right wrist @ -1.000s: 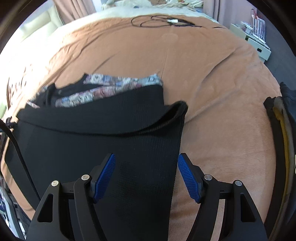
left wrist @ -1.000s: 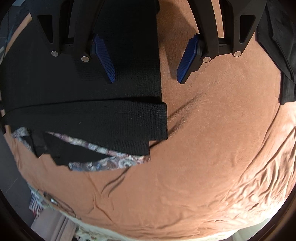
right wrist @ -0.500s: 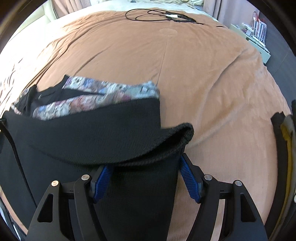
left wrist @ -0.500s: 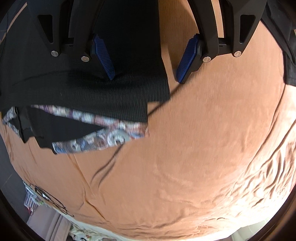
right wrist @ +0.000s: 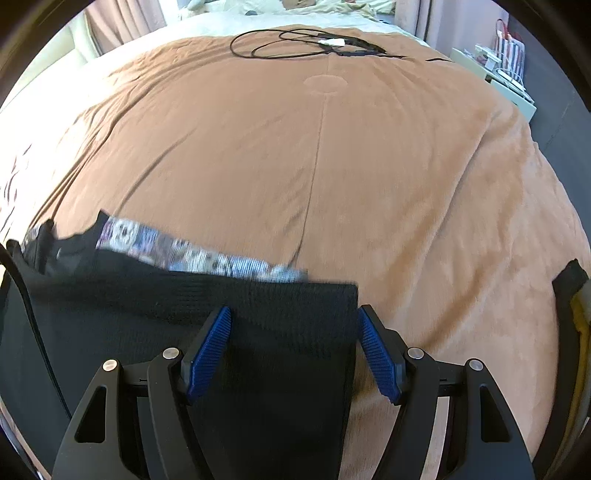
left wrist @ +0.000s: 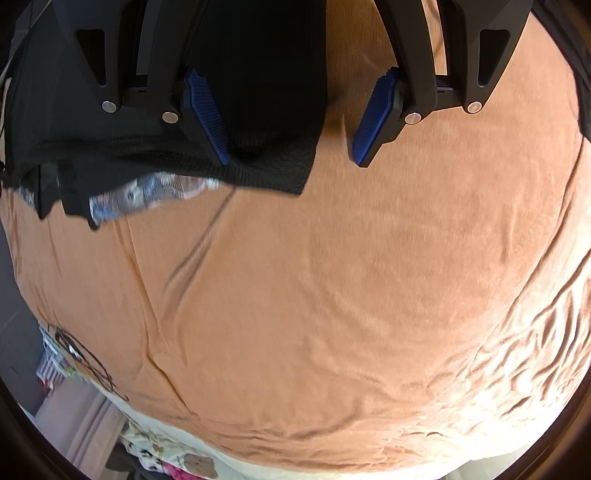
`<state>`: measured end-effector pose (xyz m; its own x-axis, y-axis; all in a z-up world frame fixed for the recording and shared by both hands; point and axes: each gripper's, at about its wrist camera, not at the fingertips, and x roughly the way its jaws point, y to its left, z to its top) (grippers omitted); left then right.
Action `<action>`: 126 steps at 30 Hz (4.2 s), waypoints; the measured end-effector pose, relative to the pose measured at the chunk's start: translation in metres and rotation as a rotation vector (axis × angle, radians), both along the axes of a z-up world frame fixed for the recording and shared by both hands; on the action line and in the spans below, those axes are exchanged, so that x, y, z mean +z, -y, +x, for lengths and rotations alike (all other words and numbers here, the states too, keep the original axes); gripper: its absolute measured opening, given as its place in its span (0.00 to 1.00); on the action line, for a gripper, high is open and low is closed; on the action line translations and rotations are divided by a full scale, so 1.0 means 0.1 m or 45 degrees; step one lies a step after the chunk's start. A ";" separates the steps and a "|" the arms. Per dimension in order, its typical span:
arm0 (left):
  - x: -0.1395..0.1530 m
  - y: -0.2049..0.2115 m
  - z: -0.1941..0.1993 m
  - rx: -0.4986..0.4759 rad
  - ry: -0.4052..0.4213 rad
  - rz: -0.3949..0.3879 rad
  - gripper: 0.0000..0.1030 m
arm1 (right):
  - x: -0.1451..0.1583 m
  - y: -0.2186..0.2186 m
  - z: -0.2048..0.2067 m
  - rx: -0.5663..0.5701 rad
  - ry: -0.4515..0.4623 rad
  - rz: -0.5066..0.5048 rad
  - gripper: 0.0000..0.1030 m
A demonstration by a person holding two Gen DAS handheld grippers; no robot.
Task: Fold small clothes
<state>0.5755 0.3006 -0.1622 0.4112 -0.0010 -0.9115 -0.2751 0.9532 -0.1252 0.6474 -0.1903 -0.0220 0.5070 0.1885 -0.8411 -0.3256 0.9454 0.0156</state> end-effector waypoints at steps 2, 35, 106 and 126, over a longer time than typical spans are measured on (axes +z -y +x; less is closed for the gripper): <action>0.01 -0.04 0.04 0.016 0.006 -0.002 0.68 | 0.02 0.04 0.05 -0.028 0.003 0.022 0.66; 0.57 -0.18 -0.31 -0.020 0.255 -0.148 0.07 | 0.44 0.37 -0.17 -0.011 0.039 0.345 0.04; 0.40 -0.03 -2.22 0.211 0.208 -0.332 0.49 | 0.15 1.74 -1.79 -0.167 -0.139 0.626 0.61; 0.01 0.06 -2.91 0.312 0.254 -0.630 0.49 | -0.32 1.82 -2.29 -0.209 -0.234 0.908 0.61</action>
<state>0.2848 0.2945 -0.1615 0.6169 -0.2902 -0.7315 -0.4052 0.6797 -0.6114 0.4184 -0.3723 -0.0543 0.4383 0.6534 -0.6172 -0.1147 0.7217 0.6826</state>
